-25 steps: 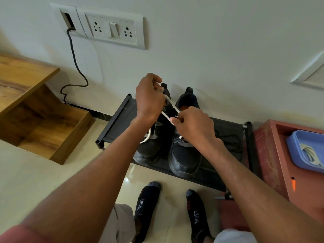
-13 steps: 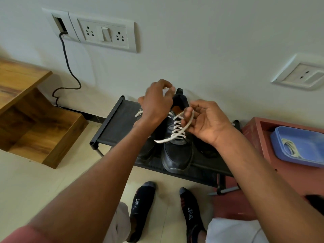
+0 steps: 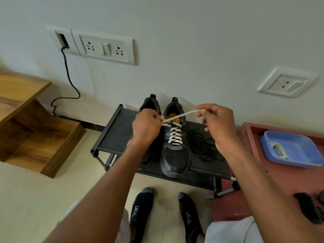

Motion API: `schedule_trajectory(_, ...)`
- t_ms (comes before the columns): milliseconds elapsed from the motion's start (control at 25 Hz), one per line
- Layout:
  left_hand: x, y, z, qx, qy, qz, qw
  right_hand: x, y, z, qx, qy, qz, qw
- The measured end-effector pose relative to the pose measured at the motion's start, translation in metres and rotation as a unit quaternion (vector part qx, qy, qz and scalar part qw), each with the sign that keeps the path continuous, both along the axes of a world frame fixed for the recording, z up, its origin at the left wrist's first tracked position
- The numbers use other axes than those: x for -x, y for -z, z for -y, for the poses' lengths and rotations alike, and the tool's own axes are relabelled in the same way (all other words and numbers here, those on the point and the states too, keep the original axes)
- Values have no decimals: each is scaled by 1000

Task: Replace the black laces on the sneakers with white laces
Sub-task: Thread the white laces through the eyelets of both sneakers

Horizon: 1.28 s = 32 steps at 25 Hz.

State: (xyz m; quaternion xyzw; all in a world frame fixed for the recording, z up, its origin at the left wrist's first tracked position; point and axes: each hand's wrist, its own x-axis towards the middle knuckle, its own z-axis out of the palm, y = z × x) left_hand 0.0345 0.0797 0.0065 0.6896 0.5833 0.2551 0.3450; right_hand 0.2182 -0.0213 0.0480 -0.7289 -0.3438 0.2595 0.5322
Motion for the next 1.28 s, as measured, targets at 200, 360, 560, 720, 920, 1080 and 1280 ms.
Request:
schedule_trajectory(200, -26, -16, 12, -13, 103, 67, 992, 14, 25, -22, 21, -101, 12, 995)
schedule_trajectory(360, -40, -8, -3, 21, 126, 56, 990, 1, 33, -37, 6, -72, -21, 997)
schedule_trajectory(560, -36, 3, -16, -55, 74, -19, 996, -14, 61, -52, 93, -120, 223, 963)
schedule_trajectory(720, -43, 8, -14, -59, 99, -21, 993, -8, 84, -58, 128, -172, 218, 952)
schedule_trajectory(920, -45, 13, -16, -68, 125, -64, 988, -15, 72, -55, 128, -151, 142, 970)
schedule_trajectory(1080, -47, 12, -13, -80, 143, -81, 983, -19, 69, -54, 140, -158, 98, 972)
schedule_trajectory(1280, -53, 14, -14, -66, 135, -83, 985, -23, 68, -52, 139, -160, 72, 975)
